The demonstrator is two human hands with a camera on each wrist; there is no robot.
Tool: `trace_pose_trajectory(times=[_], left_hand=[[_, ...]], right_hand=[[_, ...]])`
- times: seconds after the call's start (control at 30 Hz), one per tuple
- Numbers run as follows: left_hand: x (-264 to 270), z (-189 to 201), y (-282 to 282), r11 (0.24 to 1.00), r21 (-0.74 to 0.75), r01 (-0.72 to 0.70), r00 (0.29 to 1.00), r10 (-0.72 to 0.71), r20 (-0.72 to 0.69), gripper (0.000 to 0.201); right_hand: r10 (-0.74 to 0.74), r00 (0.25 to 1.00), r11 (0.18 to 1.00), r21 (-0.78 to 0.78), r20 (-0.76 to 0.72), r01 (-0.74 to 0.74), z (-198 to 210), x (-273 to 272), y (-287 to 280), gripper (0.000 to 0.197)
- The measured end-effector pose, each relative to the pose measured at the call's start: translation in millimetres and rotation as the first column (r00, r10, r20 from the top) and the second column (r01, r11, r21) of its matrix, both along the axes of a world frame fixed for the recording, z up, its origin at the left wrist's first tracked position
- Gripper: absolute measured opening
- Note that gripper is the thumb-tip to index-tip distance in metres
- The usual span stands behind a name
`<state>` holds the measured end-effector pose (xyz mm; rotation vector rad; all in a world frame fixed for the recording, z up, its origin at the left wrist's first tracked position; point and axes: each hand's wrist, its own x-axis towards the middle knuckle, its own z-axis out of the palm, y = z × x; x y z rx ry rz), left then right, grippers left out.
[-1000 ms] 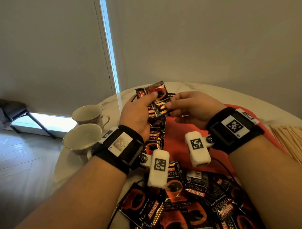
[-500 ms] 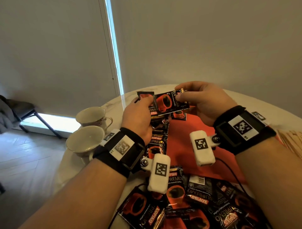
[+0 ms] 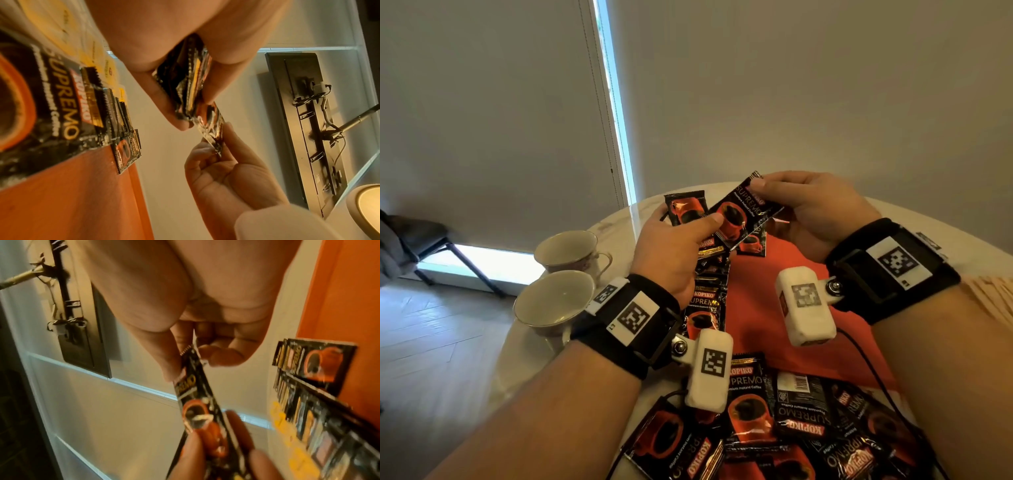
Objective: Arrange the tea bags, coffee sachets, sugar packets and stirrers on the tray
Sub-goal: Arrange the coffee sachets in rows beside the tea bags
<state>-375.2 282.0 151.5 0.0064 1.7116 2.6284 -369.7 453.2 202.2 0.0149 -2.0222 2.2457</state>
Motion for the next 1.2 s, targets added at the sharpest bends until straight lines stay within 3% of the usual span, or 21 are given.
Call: trace_pose_trajectory(times=[0.07,0.17,0.23,0.37,0.47,0.57,0.8,1.0,1.1,1.2], left_hand=[[1,0,1,0.999,-0.017,0.036,0.999,-0.036,-0.017,0.052],[4,0,1,0.995,-0.042,0.088,0.995,-0.089,-0.037,0.049],[4,0,2,0.994,-0.043,0.105,0.994,-0.107,-0.034,0.047],[-2,-2,0,0.998,0.044,0.049,0.998,-0.05,0.034,0.044],[-7,-5,-1,0.994,0.109,-0.008,0.995,-0.003,0.099,0.041],[-8,-5,-1,0.993,0.118,-0.029,0.994,0.016,0.11,0.039],[-8,-6,1,0.99,0.126,-0.065,0.994,0.053,0.096,0.032],[-4,-1,1,0.982,0.176,-0.066,0.99,0.042,0.135,0.039],[-2,3,-1,0.978,0.206,-0.028,0.983,-0.011,0.185,0.028],[-4,4,-3,0.974,0.225,-0.02,0.977,-0.029,0.21,0.022]], right_hand=[[-0.008,1.0,0.995,-0.097,0.027,0.01,0,1,-1,0.014],[0.058,0.991,0.97,-0.242,0.123,-0.027,-1,3,-2,0.057],[0.056,0.989,0.96,-0.28,0.138,-0.015,-1,4,-4,0.072],[0.003,0.997,0.981,-0.196,0.081,0.013,-2,-1,-3,0.038],[0.109,0.99,0.994,-0.038,0.086,-0.106,-4,0,-3,0.032],[0.093,0.991,0.994,0.045,0.095,-0.097,-7,0,-5,0.018],[0.139,0.988,0.985,0.091,0.071,-0.145,-7,5,-13,0.018],[-0.075,0.995,0.997,0.003,0.068,0.075,-18,-10,0,0.021],[-0.199,0.966,0.98,0.007,0.164,0.201,-33,-21,21,0.016],[-0.234,0.918,0.972,0.07,0.321,0.224,-52,-28,34,0.013]])
